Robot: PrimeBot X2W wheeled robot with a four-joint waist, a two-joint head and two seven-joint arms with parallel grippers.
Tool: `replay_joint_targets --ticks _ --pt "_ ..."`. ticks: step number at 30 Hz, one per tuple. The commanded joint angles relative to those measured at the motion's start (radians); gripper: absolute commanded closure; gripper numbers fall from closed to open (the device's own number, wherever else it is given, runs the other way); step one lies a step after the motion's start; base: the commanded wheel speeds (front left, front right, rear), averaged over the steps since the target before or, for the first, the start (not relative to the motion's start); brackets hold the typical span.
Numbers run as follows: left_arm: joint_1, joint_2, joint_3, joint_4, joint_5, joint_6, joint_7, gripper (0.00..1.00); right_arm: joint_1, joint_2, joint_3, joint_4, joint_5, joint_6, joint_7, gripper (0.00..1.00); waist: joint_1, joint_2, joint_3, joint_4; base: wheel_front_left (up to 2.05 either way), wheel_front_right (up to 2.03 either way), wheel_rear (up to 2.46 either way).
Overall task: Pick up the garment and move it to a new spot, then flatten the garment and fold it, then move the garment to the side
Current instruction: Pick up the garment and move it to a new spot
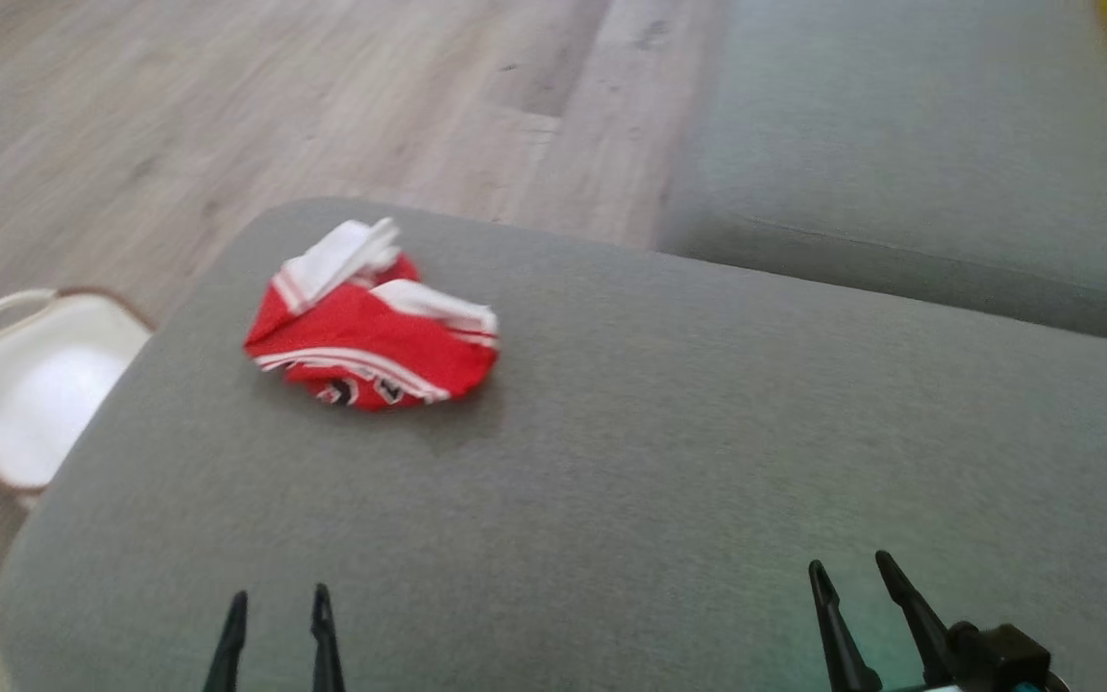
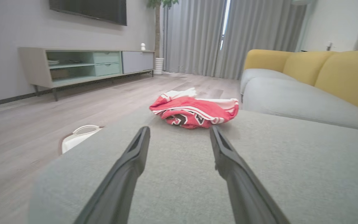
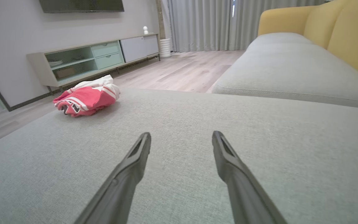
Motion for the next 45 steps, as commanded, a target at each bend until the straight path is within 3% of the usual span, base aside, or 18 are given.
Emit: replay_joint_targets --ticks 1,10,14,19,21,24,29,39,40,41,45 --pt "-0.04 -0.006 0.043 -0.04 0.009 -0.001 -0.005 0.0 -0.044 -0.011 0.018 -0.026 -0.001 0.007 -0.011 0.0 0.0 0.0 0.019 0.059 0.0 0.0 0.0" --pt "-0.143 0.015 0.113 -0.113 0.03 -0.005 -0.005 0.0 -0.052 -0.056 0.021 -0.042 -0.009 0.007 -0.011 0.0 0.0 0.0 0.104 0.105 0.0 0.0 0.0" --pt "-0.298 0.042 0.122 -0.149 0.046 -0.027 -0.005 0.0 -0.08 -0.115 0.03 -0.063 -0.013 0.007 -0.011 0.0 0.0 0.0 0.208 0.104 0.0 0.0 0.0" --pt "-0.592 0.071 0.108 -0.076 0.044 -0.075 0.021 0.0 -0.152 -0.215 0.047 -0.092 -0.013 0.007 -0.011 0.0 0.0 0.0 0.362 0.084 0.0 0.0 0.0" --pt "-0.789 0.078 0.099 0.0 0.035 -0.099 0.09 0.0 -0.199 -0.27 0.058 -0.116 -0.012 0.007 -0.011 0.0 0.0 0.0 0.444 0.068 0.0 0.0 0.0" --pt "-0.909 0.078 0.099 0.071 0.032 -0.101 0.145 0.0 -0.225 -0.303 0.062 -0.133 -0.01 0.007 -0.011 0.0 0.0 0.0 0.491 0.055 0.0 0.0 0.0" --pt "-1.141 0.066 0.131 0.323 -0.011 -0.08 0.293 0.0 -0.258 -0.371 0.046 -0.18 -0.005 0.007 -0.011 0.0 0.0 0.0 0.582 0.029 0.0 0.0 0.0" --pt "-1.268 0.073 0.158 0.848 -0.077 -0.098 0.476 0.0 -0.281 -0.431 0.023 -0.238 -0.002 0.007 -0.011 0.0 0.0 0.0 0.66 -0.021 0.0 0.0 0.0" --pt "-1.266 0.071 0.161 0.884 -0.086 -0.102 0.485 0.05 -0.285 -0.43 0.026 -0.237 -0.002 0.007 -0.011 0.0 0.0 0.0 0.661 -0.026 0.0 0.0 0.0" --pt "-1.267 0.069 0.18 0.931 -0.114 -0.114 0.48 1.0 -0.293 -0.426 0.032 -0.233 -0.001 0.007 -0.011 0.0 0.0 0.0 0.658 -0.034 0.0 0.0 0.0" --pt "-1.295 0.111 0.176 0.965 -0.103 -0.121 0.372 1.0 -0.308 -0.401 0.046 -0.219 0.0 0.007 -0.011 0.0 0.0 0.0 0.626 -0.05 0.0 0.0 0.0"
